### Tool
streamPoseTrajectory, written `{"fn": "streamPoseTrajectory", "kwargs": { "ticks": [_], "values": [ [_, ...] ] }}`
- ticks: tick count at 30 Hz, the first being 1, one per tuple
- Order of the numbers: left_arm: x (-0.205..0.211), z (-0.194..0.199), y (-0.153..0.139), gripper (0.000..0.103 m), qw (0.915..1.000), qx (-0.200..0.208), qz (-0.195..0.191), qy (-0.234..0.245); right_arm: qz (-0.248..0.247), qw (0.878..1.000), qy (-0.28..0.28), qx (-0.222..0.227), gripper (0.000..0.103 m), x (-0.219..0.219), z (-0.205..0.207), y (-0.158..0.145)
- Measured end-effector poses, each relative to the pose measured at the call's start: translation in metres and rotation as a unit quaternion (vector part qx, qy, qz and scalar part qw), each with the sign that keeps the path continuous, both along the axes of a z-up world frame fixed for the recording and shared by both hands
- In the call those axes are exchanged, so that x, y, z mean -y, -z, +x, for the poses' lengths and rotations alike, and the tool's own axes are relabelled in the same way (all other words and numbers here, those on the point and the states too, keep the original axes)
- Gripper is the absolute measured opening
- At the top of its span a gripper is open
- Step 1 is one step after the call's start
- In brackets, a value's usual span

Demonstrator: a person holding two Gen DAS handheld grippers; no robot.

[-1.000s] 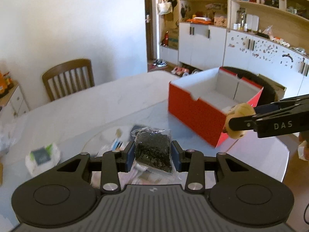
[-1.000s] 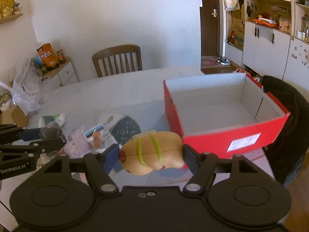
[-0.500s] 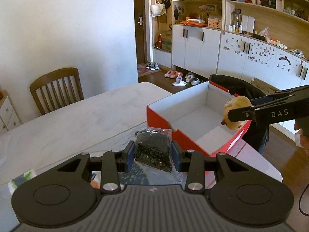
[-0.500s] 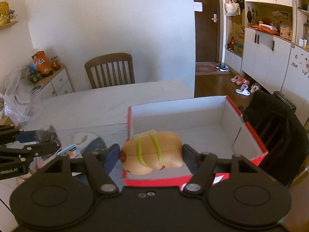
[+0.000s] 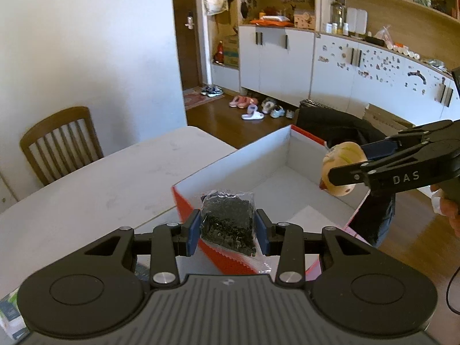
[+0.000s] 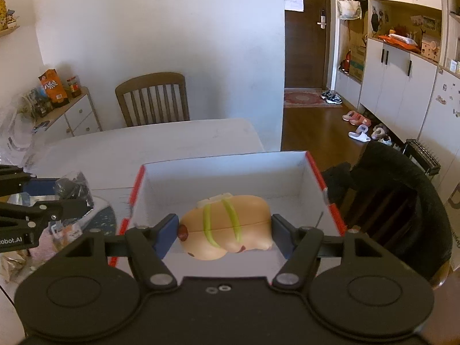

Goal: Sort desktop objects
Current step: 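Carry the black bag and yellow toy with both tools into the red box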

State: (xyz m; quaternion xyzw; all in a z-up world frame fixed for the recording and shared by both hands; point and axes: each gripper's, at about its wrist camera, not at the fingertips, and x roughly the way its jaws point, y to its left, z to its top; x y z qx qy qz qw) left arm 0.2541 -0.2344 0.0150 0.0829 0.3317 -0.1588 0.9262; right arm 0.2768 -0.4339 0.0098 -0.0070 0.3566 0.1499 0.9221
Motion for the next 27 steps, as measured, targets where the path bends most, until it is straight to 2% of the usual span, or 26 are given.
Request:
{"fn": "streamPoseTrajectory", "kwargs": {
  "ticks": [3, 12, 23, 27],
  "values": [
    [0.015, 0.012, 0.004, 0.038, 0.9999, -0.006, 0.008, 0.01, -0.001, 1.0, -0.008, -0.004, 0.069, 0.007, 0.008, 0.004],
    [0.048, 0.063, 0.036, 0.038, 0.9969, -0.065, 0.034, 0.029, -0.036, 0.998, -0.023, -0.035, 0.069, 0.005, 0.032, 0.031],
    [0.073, 0.112, 0.081, 0.038, 0.988, -0.128, 0.067, 0.055, -0.06, 0.994, -0.052, -0.071, 0.069, -0.003, 0.056, 0.059],
    [0.077, 0.119, 0.092, 0.038, 0.9839, -0.147, 0.077, 0.065, -0.069, 0.992, -0.059, -0.085, 0.069, -0.007, 0.061, 0.07]
  ]
}}
